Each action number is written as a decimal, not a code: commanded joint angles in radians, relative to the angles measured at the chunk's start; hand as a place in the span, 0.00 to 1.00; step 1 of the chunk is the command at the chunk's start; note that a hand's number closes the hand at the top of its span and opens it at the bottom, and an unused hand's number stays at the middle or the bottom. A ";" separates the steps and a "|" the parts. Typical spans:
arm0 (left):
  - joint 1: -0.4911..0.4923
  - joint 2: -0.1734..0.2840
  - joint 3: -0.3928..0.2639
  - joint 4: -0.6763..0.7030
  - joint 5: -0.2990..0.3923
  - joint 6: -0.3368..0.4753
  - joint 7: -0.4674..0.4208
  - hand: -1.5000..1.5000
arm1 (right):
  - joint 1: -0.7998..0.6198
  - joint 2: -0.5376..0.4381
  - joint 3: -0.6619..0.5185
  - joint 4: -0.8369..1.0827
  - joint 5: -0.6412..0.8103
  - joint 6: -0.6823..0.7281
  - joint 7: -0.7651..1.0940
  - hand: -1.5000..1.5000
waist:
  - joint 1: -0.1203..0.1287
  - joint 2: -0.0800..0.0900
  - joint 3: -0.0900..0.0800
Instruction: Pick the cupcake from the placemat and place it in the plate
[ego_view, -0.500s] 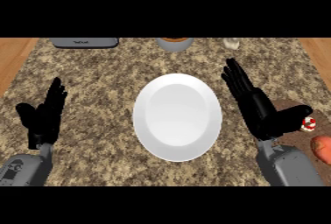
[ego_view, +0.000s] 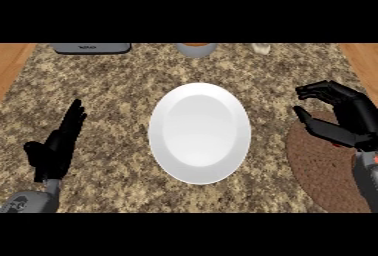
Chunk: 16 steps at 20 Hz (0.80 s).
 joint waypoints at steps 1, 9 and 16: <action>0.015 -0.017 -0.017 0.004 0.007 -0.052 -0.038 0.50 | 0.099 0.041 -0.094 0.161 0.049 -0.039 -0.317 0.00 | 0.012 0.010 0.006; 0.007 -0.028 0.021 0.107 -0.008 -0.125 -0.100 0.50 | 0.243 -0.014 -0.187 0.262 0.122 -0.022 -0.645 0.00 | 0.002 0.002 0.003; 0.031 -0.025 0.035 0.027 -0.022 -0.115 -0.038 0.50 | 0.303 -0.175 -0.248 0.158 0.187 -0.030 -0.462 0.00 | 0.003 0.000 0.002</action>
